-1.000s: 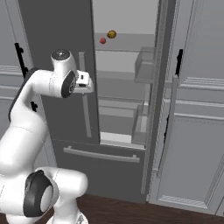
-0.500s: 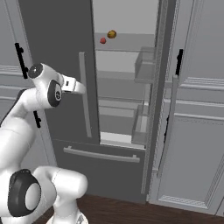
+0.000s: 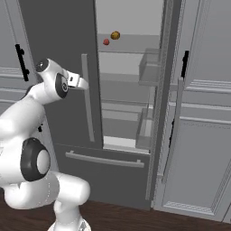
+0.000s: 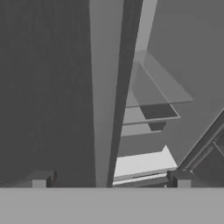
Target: Take the strawberry from the fridge and place it on top of the pancake, located on the dining counter.
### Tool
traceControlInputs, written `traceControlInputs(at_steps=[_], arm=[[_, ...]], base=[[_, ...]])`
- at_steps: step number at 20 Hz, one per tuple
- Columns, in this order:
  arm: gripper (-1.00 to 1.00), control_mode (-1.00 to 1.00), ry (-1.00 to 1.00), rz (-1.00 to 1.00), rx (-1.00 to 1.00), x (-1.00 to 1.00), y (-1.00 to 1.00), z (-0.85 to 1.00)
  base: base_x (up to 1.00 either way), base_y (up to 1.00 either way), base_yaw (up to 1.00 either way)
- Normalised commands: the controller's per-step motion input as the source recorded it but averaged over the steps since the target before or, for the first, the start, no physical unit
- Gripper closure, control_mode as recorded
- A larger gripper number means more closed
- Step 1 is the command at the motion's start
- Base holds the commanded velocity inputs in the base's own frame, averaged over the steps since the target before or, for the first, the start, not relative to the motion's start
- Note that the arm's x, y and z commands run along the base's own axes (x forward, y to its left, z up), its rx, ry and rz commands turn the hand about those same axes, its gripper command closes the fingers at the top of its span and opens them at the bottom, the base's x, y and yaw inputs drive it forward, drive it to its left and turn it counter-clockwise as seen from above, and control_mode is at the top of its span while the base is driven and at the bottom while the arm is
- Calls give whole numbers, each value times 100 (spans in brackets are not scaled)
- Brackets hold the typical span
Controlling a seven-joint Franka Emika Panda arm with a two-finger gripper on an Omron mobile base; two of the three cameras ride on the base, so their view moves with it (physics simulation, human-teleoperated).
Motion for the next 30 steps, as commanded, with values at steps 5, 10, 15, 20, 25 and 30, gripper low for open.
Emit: traceControlInputs(at_steps=[5, 10, 15, 20, 25, 30], arm=[[-100, -100, 0, 5, 4, 55, -3, -11], [-100, -100, 0, 15, 1, 57, 1, -4], [-100, -100, 0, 11, 0, 66, -6, -11], [-100, -100, 0, 0, 0, 33, -10, -10], [-100, -100, -10, 0, 0, 24, -2, -14], [-100, -100, -18, -1, 0, 32, 2, -12]], base=[[0, 0, 0], [0, 0, 0], [0, 0, 0], [0, 0, 0], [0, 0, 0], [0, 0, 0]])
